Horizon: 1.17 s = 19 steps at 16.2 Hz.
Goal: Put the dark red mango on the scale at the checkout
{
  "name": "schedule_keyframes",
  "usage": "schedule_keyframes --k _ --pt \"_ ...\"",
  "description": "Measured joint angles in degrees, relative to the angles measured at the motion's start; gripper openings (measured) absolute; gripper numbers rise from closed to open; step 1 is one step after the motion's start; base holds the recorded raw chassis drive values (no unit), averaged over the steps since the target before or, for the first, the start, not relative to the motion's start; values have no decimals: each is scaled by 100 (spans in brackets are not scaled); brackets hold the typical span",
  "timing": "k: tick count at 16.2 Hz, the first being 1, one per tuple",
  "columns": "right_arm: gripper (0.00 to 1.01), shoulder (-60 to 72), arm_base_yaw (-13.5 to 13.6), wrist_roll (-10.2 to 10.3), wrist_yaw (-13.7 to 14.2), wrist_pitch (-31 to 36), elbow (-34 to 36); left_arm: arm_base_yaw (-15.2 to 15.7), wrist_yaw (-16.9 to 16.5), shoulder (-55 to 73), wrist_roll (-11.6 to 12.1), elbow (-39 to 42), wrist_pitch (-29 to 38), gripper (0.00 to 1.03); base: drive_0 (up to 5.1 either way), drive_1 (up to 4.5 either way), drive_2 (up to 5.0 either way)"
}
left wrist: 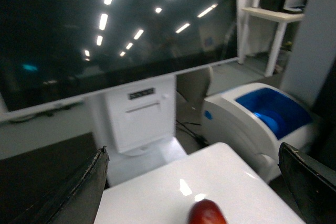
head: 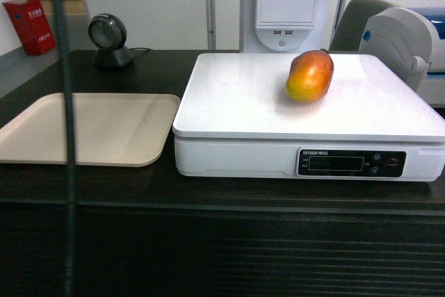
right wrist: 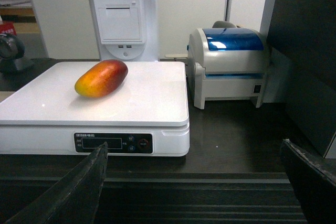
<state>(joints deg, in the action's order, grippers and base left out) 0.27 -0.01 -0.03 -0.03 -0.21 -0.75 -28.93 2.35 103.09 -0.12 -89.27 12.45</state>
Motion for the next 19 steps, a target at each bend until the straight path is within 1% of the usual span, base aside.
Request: schedule_keyframes --k 1,2,3,4,5,6,7,9,10,11,13,14,16,18,19 --pt "98 0 0 0 0 0 0 142 105 -317 199 348 164 98 0 0 0" --pt "98 0 0 -2 0 2 0 251 802 -730 258 785 146 92 0 0 0" --pt "98 0 0 0 0 -2 0 407 1545 -1298 160 1515 343 81 0 0 0" --pt "98 0 0 0 0 0 0 586 1770 -1902 142 2208 448 72 0 0 0" --pt "98 0 0 0 4 0 0 890 1703 -2682 116 3001 605 61 0 0 0" --pt "98 0 0 0 2 0 0 1169 1617 -3357 61 3683 914 50 0 0 0" --pt "98 0 0 0 0 2 0 1346 1532 -3783 39 4192 1145 41 0 0 0" --pt "98 0 0 0 0 0 0 1526 1182 -4299 35 5316 1495 19 0 0 0" --pt "98 0 0 0 0 0 0 1598 1012 -4347 35 5731 1576 10 0 0 0" --pt "98 0 0 0 2 -2 0 1753 863 -4520 37 6284 1668 2 0 0 0" --pt "98 0 0 0 0 2 0 2009 719 -5060 20 6787 1937 2 0 0 0" --pt "98 0 0 0 0 0 0 2072 645 -5257 17 6964 2006 2 0 0 0" --pt "98 0 0 -2 0 0 0 2234 402 -5591 17 7534 1989 2 0 0 0" --pt "98 0 0 0 0 0 0 2385 299 -5993 17 7849 1967 2 0 0 0" --pt "98 0 0 0 0 0 0 2618 -13 -6245 17 7980 1899 2 0 0 0"
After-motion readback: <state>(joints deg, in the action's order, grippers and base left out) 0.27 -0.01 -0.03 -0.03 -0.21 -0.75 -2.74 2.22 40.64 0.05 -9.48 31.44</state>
